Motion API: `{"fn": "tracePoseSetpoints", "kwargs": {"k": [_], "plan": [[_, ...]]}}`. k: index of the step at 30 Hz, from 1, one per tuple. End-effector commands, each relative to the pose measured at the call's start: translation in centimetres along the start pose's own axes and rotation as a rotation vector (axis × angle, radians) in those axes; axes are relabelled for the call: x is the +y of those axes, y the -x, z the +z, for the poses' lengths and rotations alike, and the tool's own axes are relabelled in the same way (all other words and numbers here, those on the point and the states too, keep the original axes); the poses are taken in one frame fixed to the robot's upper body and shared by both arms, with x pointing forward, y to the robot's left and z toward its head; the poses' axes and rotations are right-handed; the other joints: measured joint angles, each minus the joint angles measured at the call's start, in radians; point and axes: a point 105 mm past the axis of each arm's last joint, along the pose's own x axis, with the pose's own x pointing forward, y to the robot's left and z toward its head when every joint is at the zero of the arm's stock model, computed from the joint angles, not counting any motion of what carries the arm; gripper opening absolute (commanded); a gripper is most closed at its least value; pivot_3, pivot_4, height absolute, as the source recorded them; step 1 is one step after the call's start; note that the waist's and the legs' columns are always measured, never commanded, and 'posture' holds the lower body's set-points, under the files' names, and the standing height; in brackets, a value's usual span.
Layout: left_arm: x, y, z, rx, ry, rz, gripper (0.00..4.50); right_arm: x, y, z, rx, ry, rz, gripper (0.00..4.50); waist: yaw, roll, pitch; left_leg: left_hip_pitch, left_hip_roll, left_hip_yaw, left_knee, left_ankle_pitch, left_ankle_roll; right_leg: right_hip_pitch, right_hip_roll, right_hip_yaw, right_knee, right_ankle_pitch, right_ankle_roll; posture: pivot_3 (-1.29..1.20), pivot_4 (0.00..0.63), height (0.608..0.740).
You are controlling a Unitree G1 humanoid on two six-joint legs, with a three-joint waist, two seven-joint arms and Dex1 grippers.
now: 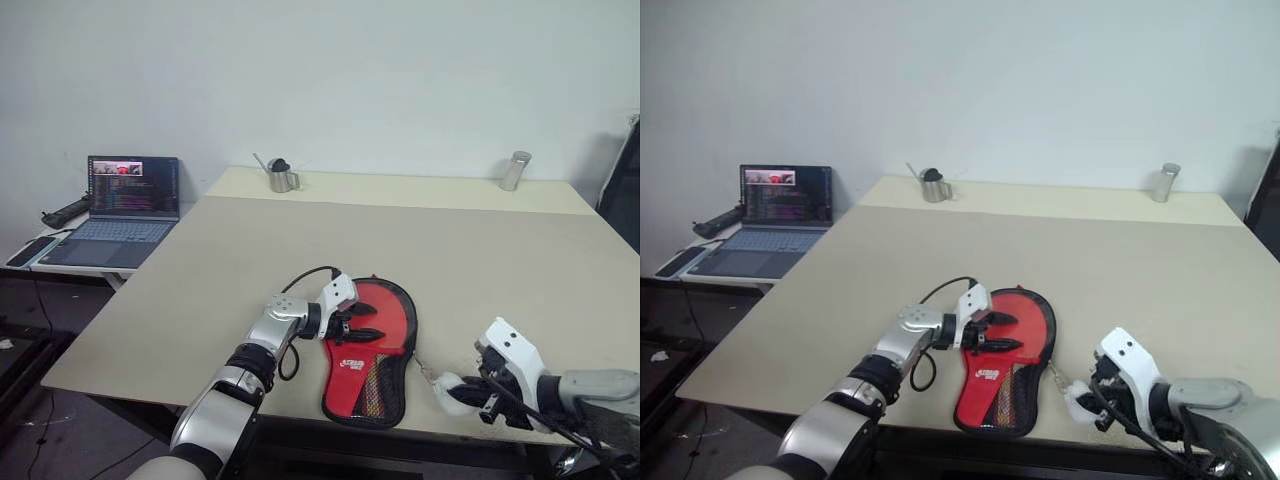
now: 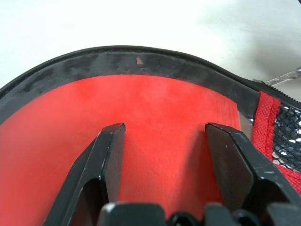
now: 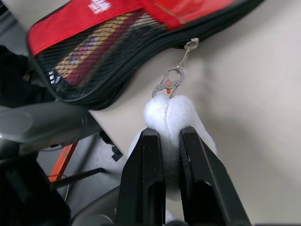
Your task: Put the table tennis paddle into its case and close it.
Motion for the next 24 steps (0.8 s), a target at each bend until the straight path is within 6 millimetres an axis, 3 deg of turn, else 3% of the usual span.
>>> {"fn": "tracePoseSetpoints", "kwargs": {"k": [1, 13, 24], "plan": [[-2.5, 0.2, -6.7, 0.225, 0.128, -0.045, 2.95, 3.5, 0.1, -1.6, 0.06, 0.024, 0.17, 0.04, 0.003, 0.0, 0.0, 0.0, -0.001, 0.0, 0.0, 0.0, 0.0, 0.0, -0.001, -0.001, 0.0, 0.0, 0.0, 0.0, 0.15, 0.74], [-2.9, -0.5, -6.7, 0.214, 0.129, -0.048, 2.95, 8.0, 0.3, -3.8, 0.113, 0.019, 0.387, 0.0, 0.003, -0.001, -0.005, 0.001, -0.012, -0.006, -0.002, -0.007, 0.01, 0.01, -0.013, -0.007, -0.012, -0.002, 0.003, 0.0, 0.15, 0.74], [-3.0, -0.9, -6.5, 0.213, 0.116, -0.051, 2.95, 10.9, 0.8, -4.1, 0.113, 0.004, 0.51, 0.0, -0.004, -0.001, -0.005, 0.003, -0.011, -0.007, 0.0, -0.007, 0.01, 0.014, -0.014, -0.006, -0.015, -0.006, 0.01, 0.0, 0.15, 0.74]]}}
